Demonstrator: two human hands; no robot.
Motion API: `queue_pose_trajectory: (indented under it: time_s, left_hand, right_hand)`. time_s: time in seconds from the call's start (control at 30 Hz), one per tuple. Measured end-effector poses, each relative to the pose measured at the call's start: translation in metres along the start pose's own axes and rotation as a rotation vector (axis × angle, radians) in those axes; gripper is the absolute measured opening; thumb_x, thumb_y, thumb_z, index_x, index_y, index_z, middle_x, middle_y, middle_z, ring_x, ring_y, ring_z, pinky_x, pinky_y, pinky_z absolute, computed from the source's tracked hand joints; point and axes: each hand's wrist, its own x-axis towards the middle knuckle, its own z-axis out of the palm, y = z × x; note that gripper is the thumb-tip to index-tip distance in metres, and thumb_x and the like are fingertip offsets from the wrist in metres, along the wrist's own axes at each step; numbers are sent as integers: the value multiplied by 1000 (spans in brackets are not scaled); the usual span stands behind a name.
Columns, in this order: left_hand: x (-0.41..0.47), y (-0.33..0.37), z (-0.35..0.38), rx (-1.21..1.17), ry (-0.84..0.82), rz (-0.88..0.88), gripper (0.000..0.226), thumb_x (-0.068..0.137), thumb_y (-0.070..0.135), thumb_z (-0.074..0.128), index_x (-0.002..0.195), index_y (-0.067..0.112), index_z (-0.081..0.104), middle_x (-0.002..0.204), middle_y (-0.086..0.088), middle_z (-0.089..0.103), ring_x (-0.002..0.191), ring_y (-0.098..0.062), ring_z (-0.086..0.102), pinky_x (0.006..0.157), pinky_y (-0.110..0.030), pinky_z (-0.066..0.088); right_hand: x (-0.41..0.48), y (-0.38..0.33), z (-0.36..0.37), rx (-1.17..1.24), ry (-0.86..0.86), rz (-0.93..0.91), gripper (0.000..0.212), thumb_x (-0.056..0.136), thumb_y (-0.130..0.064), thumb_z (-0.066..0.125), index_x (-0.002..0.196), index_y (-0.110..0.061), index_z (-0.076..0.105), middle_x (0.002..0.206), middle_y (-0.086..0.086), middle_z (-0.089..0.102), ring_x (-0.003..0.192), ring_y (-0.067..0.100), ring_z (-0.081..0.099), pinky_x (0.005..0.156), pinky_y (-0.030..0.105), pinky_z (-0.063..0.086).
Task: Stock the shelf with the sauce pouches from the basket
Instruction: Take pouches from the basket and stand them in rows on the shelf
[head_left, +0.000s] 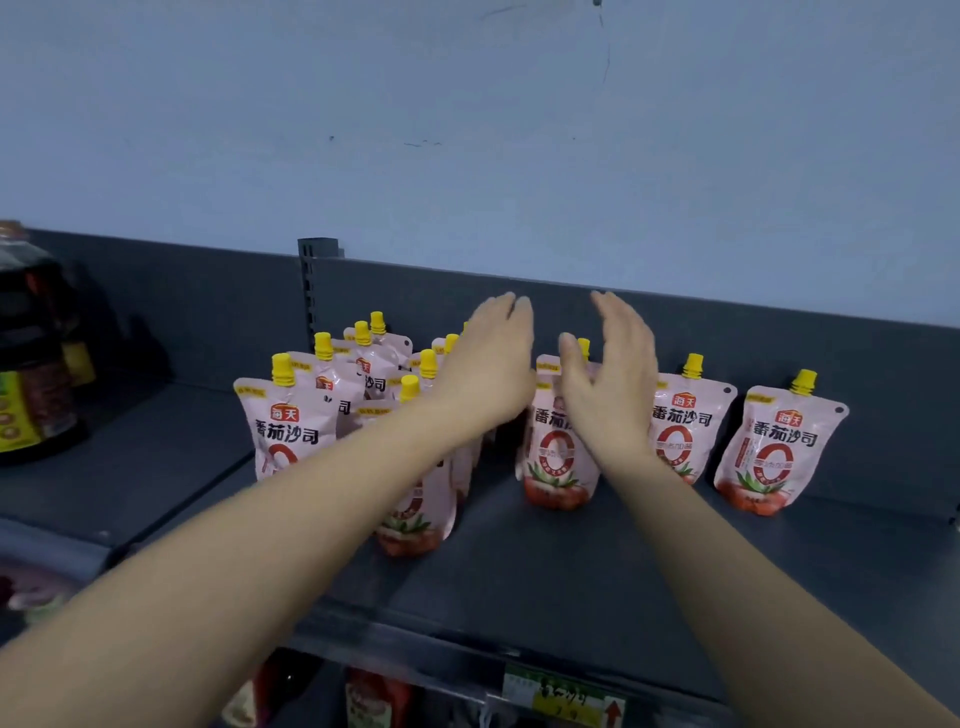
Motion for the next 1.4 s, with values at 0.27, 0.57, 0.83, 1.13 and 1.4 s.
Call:
queue_pose_trajectory:
  time_s: [0.27, 0.57, 0.83, 1.13, 1.4]
  left_hand:
    - [-41, -77, -118, 521, 97, -106, 31, 87, 32, 59, 105, 7, 55, 116, -9, 56, 115, -27, 49, 84, -40, 43]
    - [-176, -190, -210, 858, -64, -441, 33, 85, 38, 62, 100, 10, 53, 111, -8, 57, 112, -28, 50, 82, -41, 43]
    - [-324, -268, -267, 944, -229, -718, 37, 85, 33, 59, 115, 13, 53, 124, -6, 56, 120, -25, 47, 94, -38, 40]
    - [-462, -340, -281, 898, -355, -902, 32, 86, 30, 56, 114, 15, 53, 124, -5, 55, 122, -25, 45, 93, -38, 40]
    - [-558, -414, -259, 748, -484, -1142, 38, 88, 21, 51, 124, 13, 50, 127, -6, 52, 126, -25, 42, 91, -38, 40]
  right_hand:
    - [-3, -112, 39, 85, -255, -224, 50, 90, -32, 59, 137, -18, 49, 147, 5, 46, 139, 23, 35, 113, 45, 28]
    - [-71, -240, 118, 147, -629, -483, 55, 91, -36, 58, 142, -21, 43, 150, 3, 40, 141, 23, 29, 113, 40, 26]
    - [-166, -349, 194, 147, -864, -632, 52, 89, -40, 59, 136, -20, 48, 138, 1, 51, 131, 27, 41, 101, 43, 39]
    - [-277, -426, 264, 133, -1125, -640, 53, 88, -41, 61, 135, -20, 49, 135, 4, 53, 130, 28, 42, 102, 41, 40]
    - [-373, -456, 341, 102, -1384, -636, 47, 86, -42, 61, 128, -22, 55, 126, 6, 58, 122, 29, 49, 97, 41, 45]
